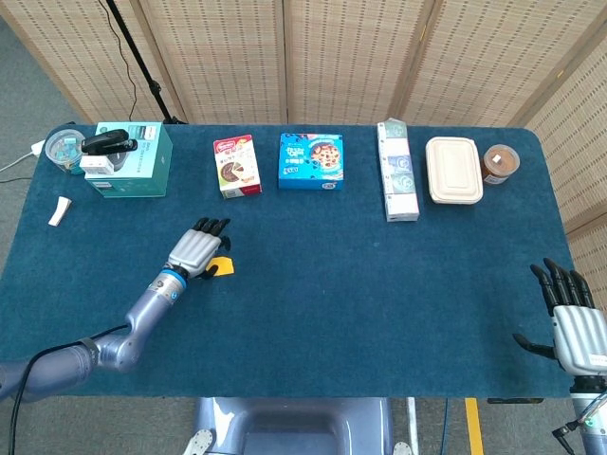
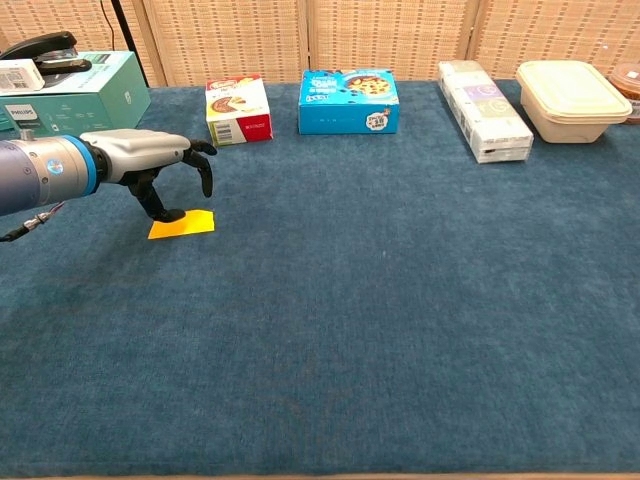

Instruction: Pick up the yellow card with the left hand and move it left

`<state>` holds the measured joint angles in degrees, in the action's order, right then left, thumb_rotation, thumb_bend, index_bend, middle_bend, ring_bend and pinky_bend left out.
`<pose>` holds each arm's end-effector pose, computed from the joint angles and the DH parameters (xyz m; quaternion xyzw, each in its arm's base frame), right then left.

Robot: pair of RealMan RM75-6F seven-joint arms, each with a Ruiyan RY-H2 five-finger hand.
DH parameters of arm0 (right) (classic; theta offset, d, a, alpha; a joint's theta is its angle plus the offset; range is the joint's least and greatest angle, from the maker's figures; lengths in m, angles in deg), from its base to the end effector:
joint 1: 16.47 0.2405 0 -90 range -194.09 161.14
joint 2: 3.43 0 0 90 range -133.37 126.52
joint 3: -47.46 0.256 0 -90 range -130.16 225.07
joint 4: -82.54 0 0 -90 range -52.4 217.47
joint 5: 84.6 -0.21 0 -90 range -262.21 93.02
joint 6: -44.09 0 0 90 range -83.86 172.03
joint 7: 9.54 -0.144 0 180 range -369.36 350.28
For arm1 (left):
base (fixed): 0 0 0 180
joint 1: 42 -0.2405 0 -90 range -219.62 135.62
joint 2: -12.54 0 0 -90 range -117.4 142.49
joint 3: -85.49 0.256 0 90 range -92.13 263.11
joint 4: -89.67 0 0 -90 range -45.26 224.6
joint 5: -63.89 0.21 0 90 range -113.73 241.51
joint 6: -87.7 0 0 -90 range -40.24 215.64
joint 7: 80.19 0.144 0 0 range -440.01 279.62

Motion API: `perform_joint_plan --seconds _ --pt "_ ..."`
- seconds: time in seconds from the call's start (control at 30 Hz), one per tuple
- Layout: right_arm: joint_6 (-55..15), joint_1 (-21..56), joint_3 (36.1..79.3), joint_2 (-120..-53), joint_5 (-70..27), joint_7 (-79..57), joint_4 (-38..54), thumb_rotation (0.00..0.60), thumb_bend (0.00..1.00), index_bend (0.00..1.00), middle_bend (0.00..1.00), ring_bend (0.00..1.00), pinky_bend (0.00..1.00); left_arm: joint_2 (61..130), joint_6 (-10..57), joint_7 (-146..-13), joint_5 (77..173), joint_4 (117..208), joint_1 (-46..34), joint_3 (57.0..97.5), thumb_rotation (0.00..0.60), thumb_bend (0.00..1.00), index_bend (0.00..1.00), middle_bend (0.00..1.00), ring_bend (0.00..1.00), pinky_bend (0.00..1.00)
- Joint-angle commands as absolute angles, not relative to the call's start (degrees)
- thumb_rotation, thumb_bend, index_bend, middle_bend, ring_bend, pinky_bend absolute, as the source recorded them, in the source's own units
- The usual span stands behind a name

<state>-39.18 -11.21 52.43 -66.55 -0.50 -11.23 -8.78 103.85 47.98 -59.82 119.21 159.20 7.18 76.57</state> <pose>-0.3173 -0.1913 0.1697 0.5836 -0.3897 0.3884 0.5972 -0.1790 0.3885 -0.0360 -0.7805 -0.3874 -0.2542 0.4196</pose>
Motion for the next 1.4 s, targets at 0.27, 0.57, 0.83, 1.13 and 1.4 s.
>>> perform_joint_plan --seconds 0.27,0.57,0.83,1.13,1.4 --pt "-39.0 -11.2 52.4 -66.4 -0.6 -11.6 -8.8 0.600 0.00 0.00 0.00 0.00 0.00 104.7 48.0 -59.0 117.7 158.9 8.0 77.5 0.600 0.38 0.37 0.00 0.00 0.00" --pt "-39.0 -11.1 52.4 -66.3 -0.7 -11.8 -8.8 0.600 0.00 0.00 0.00 0.00 0.00 104.7 47.4 -57.8 116.8 159.1 8.4 78.3 0.600 0.38 0.40 0.00 0.00 0.00" --pt "-38.9 -11.1 52.4 -66.3 -0.7 -11.8 -8.9 0.600 0.00 0.00 0.00 0.00 0.00 105.2 47.3 -57.9 116.4 158.7 8.9 78.4 0.600 0.38 0.41 0.00 0.00 0.00" --pt "-38.7 -11.1 52.4 -66.2 -0.9 -12.1 -8.9 0.600 0.00 0.00 0.00 0.00 0.00 106.0 47.3 -57.0 115.3 157.9 9.3 78.9 0.600 0.39 0.41 0.00 0.00 0.00" --pt "-38.8 -11.1 52.3 -66.1 -0.7 -12.2 -8.9 0.600 0.00 0.00 0.00 0.00 0.00 105.6 47.4 -57.0 114.4 158.2 9.1 79.2 0.600 0.40 0.43 0.00 0.00 0.00"
